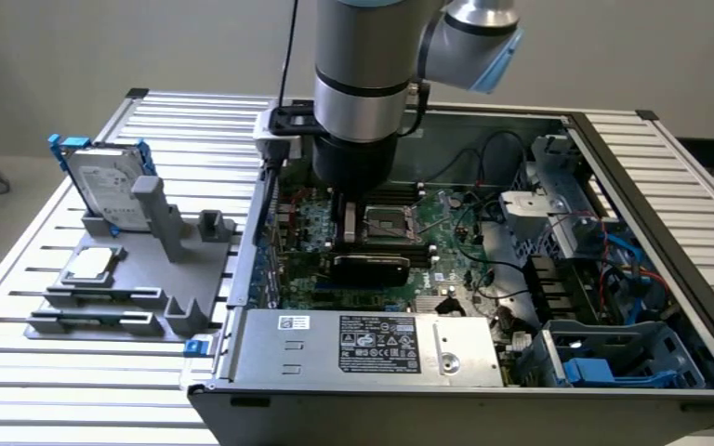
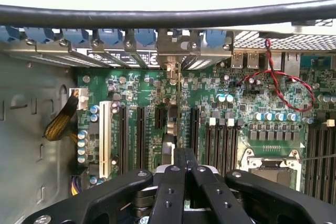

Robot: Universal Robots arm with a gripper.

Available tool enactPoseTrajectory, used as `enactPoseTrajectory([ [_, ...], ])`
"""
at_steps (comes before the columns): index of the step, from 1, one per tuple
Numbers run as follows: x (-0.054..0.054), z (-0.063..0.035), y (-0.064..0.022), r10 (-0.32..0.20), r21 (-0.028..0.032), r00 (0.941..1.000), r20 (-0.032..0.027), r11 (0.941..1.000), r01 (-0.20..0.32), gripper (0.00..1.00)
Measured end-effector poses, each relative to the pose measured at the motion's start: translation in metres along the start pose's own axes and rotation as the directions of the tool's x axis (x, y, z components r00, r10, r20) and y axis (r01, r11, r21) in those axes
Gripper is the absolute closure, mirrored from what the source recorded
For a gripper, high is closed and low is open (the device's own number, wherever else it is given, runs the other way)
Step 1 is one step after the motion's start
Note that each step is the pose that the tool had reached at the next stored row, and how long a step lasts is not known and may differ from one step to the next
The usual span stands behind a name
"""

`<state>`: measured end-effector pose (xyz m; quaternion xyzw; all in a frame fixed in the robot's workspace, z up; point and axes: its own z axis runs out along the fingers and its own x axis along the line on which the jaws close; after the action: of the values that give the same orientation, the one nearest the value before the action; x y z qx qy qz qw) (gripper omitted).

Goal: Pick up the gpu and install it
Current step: 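Press down on the gpu until it lock into place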

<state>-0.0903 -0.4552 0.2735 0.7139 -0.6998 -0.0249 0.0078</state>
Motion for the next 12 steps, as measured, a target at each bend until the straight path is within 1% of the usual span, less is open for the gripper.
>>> enactPoseTrajectory([
  [11, -0.0014, 0.0053, -0.0002, 0.0, -0.0002, 1.0, -0.0004, 1.0, 0.0, 0.89],
  [12, -0.0015, 0.0059, -0.0003, 0.0, 0.0002, 1.0, 0.0004, 1.0, 0.0, 0.89],
])
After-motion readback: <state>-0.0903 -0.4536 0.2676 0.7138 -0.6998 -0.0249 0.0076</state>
